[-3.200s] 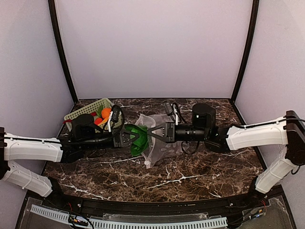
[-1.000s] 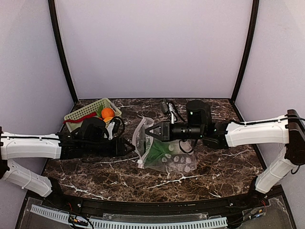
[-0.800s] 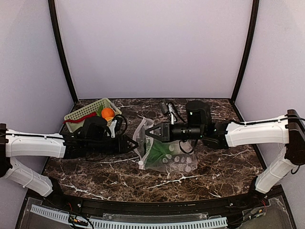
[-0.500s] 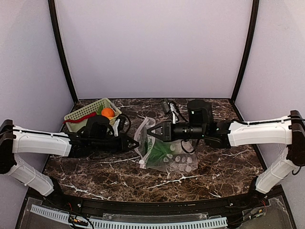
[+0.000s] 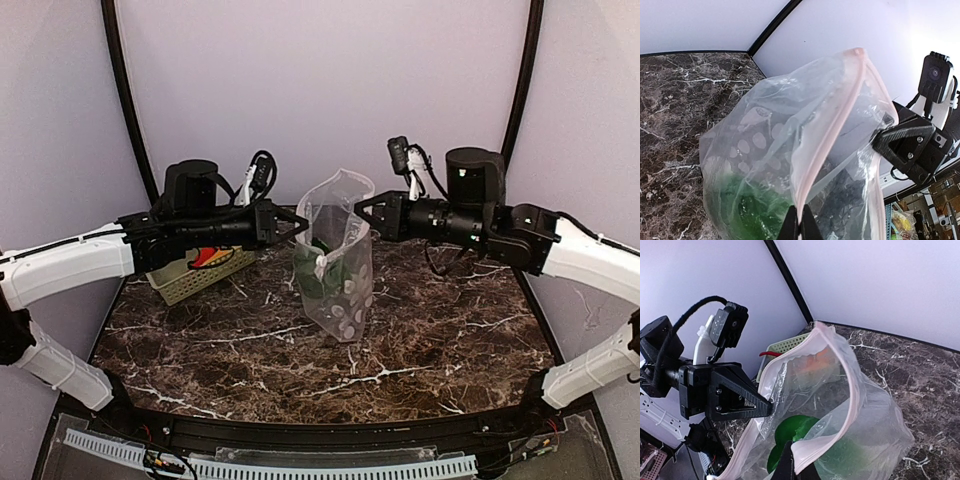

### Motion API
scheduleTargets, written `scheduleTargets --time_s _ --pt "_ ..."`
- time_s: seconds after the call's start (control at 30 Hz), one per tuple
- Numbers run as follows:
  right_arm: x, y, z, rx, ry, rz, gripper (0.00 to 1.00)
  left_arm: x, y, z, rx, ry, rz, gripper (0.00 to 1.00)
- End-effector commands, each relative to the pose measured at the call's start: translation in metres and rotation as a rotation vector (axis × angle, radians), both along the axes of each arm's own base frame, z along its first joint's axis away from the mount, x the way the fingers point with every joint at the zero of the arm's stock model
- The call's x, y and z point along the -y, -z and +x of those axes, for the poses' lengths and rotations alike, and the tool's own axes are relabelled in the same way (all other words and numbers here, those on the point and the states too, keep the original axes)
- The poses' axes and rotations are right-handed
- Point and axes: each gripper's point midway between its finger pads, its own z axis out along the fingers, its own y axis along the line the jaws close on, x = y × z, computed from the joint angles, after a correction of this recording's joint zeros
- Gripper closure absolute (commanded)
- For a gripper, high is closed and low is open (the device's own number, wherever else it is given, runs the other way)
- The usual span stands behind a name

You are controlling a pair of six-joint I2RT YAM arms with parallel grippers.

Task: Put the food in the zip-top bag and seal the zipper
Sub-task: Adjust the zipper food storage bag at the center of the board.

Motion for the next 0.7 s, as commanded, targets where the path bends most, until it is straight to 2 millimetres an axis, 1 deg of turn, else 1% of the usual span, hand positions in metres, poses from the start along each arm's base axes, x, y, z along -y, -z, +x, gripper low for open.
scheduleTargets --time_s 0.0,0.03,0.23,0.37,0.47,0.57,0.63,0.67 --pt "0.025 -0.014 0.006 0.075 0.087 -0.044 1.00 -0.007 0.003 -0.008 0.009 0.037 0.067 0.99" --pt "0.026 -0.011 0.006 0.069 0.092 -0.051 1.00 -0.008 0.005 -0.005 0.012 0.029 0.080 0.99" --pt "0.021 0.028 0.009 -0.019 0.087 -0.128 1.00 -0.008 0.017 -0.004 -0.009 0.035 0.113 0.99" --pt "0.018 0.049 0.009 -0.065 0.080 -0.174 1.00 -0.013 0.029 -0.003 -0.021 0.017 0.141 0.99" --pt "0.015 0.059 0.007 -0.086 0.067 -0.189 1.00 -0.022 0.051 -0.001 -0.050 -0.012 0.193 0.99" --pt "0.012 0.063 0.006 -0.102 0.048 -0.189 1.00 -0.031 0.073 -0.001 -0.076 -0.039 0.274 0.99" --pt "0.007 0.063 0.004 -0.109 0.029 -0.179 1.00 -0.038 0.084 0.000 -0.085 -0.062 0.320 0.99" --pt "0.006 0.064 0.003 -0.112 0.019 -0.175 1.00 -0.042 0.084 0.001 -0.078 -0.079 0.330 0.98"
